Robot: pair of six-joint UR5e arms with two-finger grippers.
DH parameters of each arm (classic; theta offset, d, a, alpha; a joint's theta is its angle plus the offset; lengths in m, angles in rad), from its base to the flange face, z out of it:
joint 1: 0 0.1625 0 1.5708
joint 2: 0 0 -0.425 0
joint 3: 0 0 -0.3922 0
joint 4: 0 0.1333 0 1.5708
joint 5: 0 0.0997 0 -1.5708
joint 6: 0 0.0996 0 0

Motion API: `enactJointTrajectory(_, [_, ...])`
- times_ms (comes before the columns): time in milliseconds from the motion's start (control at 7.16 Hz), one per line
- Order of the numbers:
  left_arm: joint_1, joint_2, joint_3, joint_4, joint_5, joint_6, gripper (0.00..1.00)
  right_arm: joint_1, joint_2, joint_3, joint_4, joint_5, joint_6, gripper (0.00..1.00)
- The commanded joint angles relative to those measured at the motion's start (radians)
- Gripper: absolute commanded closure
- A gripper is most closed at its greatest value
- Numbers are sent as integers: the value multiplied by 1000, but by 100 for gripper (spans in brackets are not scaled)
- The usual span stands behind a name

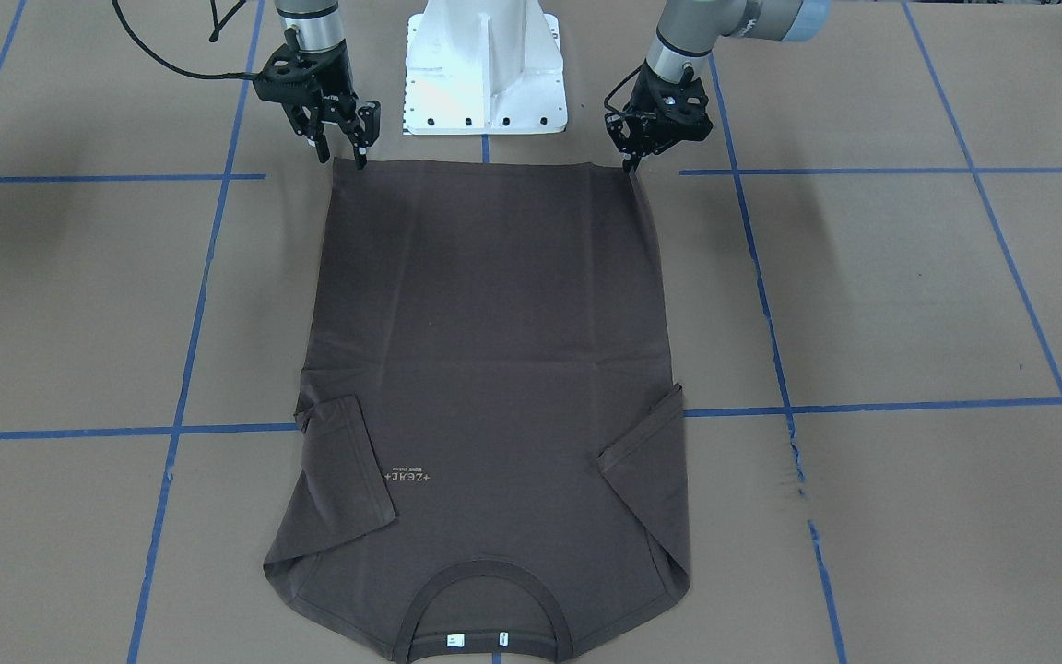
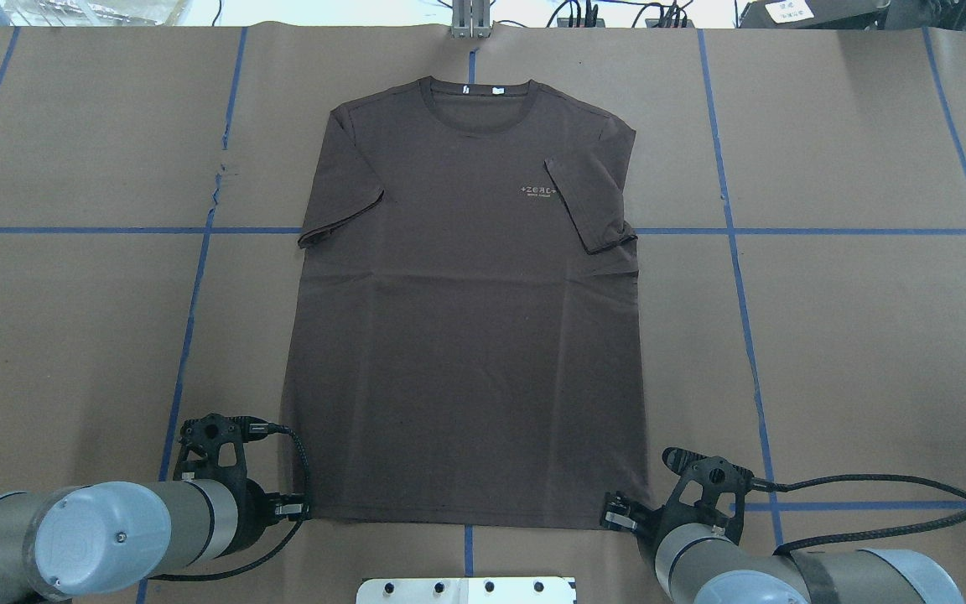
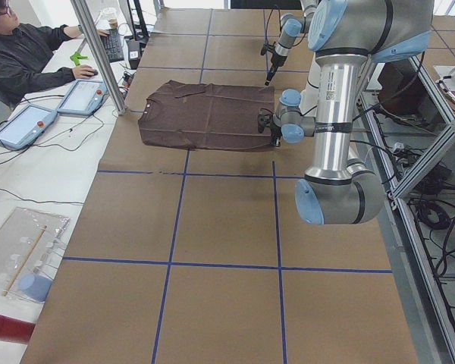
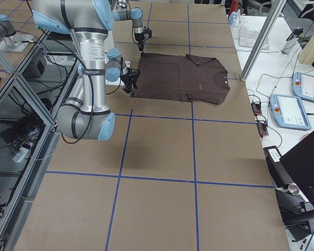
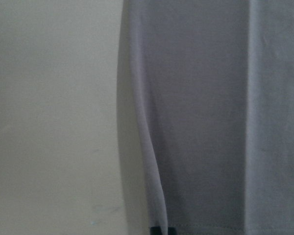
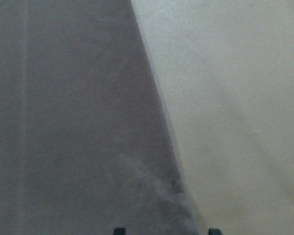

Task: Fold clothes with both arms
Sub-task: 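Grasp the hem corners with both grippers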

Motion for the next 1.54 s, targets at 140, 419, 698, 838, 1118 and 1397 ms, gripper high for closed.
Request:
enactJointTrajectory(140, [0, -1, 0, -1, -2, 2, 100, -11, -3, -19, 0, -14, 1, 37])
enactJointTrajectory(419, [0, -1, 0, -1, -2, 2, 100, -13, -1, -21, 0, -14, 1, 47])
enactJointTrajectory(698, [0, -1, 0, -1, -2, 2, 100, -14, -1, -22, 0, -14, 1, 55])
enactJointTrajectory(838, [0, -1, -2, -1, -2, 0, 100, -16, -1, -22, 0, -14, 3, 59])
enactJointTrajectory(1118, [0, -1, -3, -3, 0, 0, 100, -17, -1, -22, 0, -14, 3, 68])
enactJointTrajectory(1397, [0, -2, -3, -1, 0, 0, 100, -16, -3, -21, 0, -12, 8, 77])
